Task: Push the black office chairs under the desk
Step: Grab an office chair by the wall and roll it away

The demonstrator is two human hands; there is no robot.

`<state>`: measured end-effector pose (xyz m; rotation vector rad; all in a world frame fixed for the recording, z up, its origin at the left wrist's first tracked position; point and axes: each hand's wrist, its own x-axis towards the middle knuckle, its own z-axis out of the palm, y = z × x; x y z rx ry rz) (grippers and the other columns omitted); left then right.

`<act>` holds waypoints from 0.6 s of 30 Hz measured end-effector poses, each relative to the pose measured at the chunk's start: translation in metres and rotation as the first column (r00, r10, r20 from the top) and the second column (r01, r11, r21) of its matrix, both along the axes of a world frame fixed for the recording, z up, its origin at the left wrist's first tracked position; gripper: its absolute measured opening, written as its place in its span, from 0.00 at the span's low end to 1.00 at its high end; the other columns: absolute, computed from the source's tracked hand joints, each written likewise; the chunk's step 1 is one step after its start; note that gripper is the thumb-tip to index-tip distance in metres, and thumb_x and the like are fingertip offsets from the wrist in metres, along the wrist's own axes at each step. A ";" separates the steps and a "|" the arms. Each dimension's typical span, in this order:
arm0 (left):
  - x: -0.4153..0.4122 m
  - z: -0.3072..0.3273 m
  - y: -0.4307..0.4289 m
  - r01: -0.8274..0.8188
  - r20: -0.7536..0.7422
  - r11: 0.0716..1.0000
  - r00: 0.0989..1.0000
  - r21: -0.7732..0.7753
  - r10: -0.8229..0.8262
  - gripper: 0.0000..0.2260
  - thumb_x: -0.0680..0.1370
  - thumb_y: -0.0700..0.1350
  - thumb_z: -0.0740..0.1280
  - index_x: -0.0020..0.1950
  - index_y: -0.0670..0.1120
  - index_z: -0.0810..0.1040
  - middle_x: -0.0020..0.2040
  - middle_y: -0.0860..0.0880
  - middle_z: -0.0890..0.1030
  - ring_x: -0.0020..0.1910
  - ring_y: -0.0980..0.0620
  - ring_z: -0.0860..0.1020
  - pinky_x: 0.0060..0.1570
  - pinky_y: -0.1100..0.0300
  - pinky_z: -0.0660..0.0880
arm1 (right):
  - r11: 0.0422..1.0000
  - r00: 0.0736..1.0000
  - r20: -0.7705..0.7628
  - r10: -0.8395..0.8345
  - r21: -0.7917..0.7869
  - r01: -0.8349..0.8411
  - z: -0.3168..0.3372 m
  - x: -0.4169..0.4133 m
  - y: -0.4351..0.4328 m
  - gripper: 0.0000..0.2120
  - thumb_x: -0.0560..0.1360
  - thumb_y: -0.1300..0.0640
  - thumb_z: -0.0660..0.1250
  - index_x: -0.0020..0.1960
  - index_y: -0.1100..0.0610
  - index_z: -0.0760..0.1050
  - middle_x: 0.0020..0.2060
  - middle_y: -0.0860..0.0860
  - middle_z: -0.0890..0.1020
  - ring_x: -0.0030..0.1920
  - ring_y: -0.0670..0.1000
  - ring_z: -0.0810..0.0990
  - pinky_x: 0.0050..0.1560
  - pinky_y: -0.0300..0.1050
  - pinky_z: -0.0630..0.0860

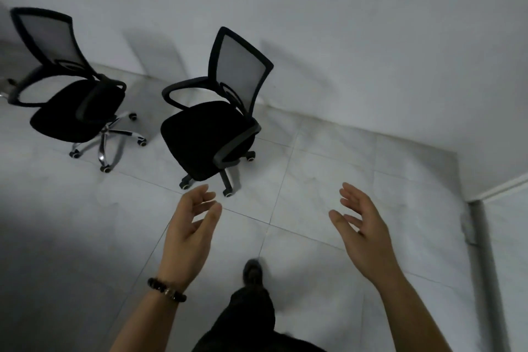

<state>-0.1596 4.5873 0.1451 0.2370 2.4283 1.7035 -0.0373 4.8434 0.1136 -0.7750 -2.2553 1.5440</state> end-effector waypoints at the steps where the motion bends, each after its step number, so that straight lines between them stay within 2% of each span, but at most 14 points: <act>1: -0.025 -0.008 0.015 -0.026 0.007 1.000 1.000 0.007 0.026 0.14 0.77 0.46 0.64 0.63 0.51 0.71 0.58 0.56 0.77 0.55 0.60 0.76 0.51 0.58 0.76 | 1.000 1.000 0.007 0.021 0.005 -0.021 -0.006 -0.030 0.018 0.25 0.77 0.59 0.69 0.71 0.49 0.68 0.64 0.39 0.75 0.62 0.37 0.74 0.57 0.33 0.73; 8: -0.229 -0.059 0.135 -0.104 0.106 0.994 0.989 0.037 0.099 0.15 0.77 0.42 0.65 0.64 0.50 0.72 0.56 0.53 0.78 0.55 0.57 0.77 0.55 0.53 0.77 | 0.996 0.997 0.055 0.050 0.070 -0.054 -0.032 -0.244 0.149 0.25 0.77 0.57 0.69 0.72 0.47 0.67 0.65 0.40 0.75 0.62 0.36 0.74 0.55 0.29 0.71; 12: -0.350 -0.035 0.208 -0.059 0.103 0.997 0.993 0.046 0.054 0.16 0.77 0.42 0.66 0.65 0.50 0.71 0.57 0.53 0.78 0.54 0.61 0.77 0.51 0.63 0.75 | 0.997 0.999 0.044 0.019 0.077 -0.023 -0.002 -0.357 0.218 0.25 0.77 0.56 0.69 0.71 0.45 0.66 0.65 0.41 0.75 0.62 0.36 0.74 0.55 0.31 0.70; 18: -0.509 -0.009 0.305 -0.020 0.057 1.000 0.998 0.009 0.019 0.17 0.78 0.43 0.66 0.66 0.48 0.70 0.57 0.54 0.77 0.55 0.62 0.76 0.49 0.69 0.74 | 0.999 1.000 -0.002 0.021 0.042 -0.021 0.010 -0.509 0.302 0.25 0.77 0.56 0.68 0.72 0.47 0.67 0.64 0.40 0.75 0.63 0.37 0.74 0.57 0.33 0.71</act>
